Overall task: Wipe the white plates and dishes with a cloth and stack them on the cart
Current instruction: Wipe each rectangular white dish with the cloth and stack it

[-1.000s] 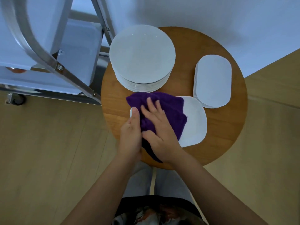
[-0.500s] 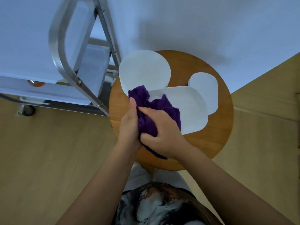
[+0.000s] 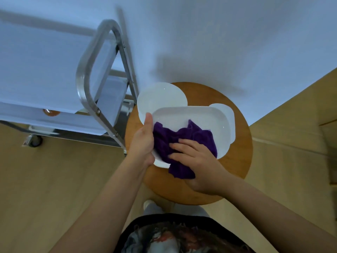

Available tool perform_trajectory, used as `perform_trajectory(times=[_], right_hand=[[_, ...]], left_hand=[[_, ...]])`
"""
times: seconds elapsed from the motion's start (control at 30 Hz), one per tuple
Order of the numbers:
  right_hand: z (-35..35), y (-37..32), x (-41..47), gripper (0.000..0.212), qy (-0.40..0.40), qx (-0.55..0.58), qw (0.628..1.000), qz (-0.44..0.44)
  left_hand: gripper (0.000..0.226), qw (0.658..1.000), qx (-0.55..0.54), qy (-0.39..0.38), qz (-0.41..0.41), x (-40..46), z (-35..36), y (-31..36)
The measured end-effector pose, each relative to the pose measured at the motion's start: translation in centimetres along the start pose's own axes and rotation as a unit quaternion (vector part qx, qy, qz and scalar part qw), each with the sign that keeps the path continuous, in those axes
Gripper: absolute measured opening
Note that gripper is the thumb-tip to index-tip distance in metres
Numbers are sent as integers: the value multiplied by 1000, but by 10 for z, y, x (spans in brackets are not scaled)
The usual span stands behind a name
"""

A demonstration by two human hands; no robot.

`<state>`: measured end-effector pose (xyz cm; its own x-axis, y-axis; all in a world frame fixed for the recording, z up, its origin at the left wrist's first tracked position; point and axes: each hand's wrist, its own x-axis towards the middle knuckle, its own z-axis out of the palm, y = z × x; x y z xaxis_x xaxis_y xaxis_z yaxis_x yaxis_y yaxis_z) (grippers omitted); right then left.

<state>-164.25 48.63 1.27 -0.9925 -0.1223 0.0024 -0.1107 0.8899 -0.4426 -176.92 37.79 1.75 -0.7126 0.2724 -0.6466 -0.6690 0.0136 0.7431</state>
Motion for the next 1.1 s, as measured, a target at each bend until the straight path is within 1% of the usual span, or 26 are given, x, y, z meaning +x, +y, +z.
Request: perform_trajectory(times=[0.1,0.17,0.23,0.33,0.4,0.43,0.47,0.5,0.53,0.57,0.6,0.63,0.67,0.7,0.73,0.77,0.83,0.93,1.03,1.1], right_hand=[[-6,4,2,65,15,-32,999,-28],[-8,14,-3,68,18,-49,998,-33],[-16,25,-10,67,21,-67,997,-30],[-28,40,-17,53,12,-124,992,-17],[-38,40,-10,40,13,-119,992,31],[-43,36,-5,32,43,-86,992,82],[-48,30,1,26,107,-29,984,142],[-54,21,9,23,199,38,961,190],[-58,8,18,24,293,89,929,207],[-60,-7,26,28,357,115,905,203],[-58,-21,34,35,371,139,899,186],[-54,-36,42,45,339,163,912,166],[-47,-48,49,57,269,177,936,144],[-38,-57,54,67,191,158,961,119],[-28,-61,58,72,130,117,980,95],[-21,-59,61,74,102,74,990,71],[-20,-49,66,75,102,30,994,20],[-32,-27,72,76,89,-20,994,-56],[-48,-5,78,72,98,-103,980,-136],[-57,12,78,70,111,-154,968,-162]], left_hand=[[57,999,27,-1,25,-4,0,13],[51,998,40,0,45,-5,-4,23],[52,997,47,-18,64,-4,-12,33],[59,991,101,-5,91,-3,-21,47],[58,983,136,-1,120,-5,-22,51],[54,983,135,2,127,-6,-20,51],[47,984,126,5,125,-7,-19,52],[41,986,116,12,119,-8,-18,53],[38,987,111,18,114,-10,-17,54],[38,987,115,17,111,-10,-16,56],[41,986,122,6,110,-10,-14,57],[45,986,121,-11,113,-12,-13,59],[48,987,109,-31,113,-13,-11,60],[49,988,100,-52,108,-14,-10,61],[51,988,101,-69,99,-15,-11,61],[51,987,106,-81,88,-15,-12,60],[50,987,108,-92,76,-17,-17,60],[46,984,116,-93,92,-20,-24,65],[50,977,147,-90,125,-27,-26,74],[54,975,151,-66,150,-29,-28,80]])
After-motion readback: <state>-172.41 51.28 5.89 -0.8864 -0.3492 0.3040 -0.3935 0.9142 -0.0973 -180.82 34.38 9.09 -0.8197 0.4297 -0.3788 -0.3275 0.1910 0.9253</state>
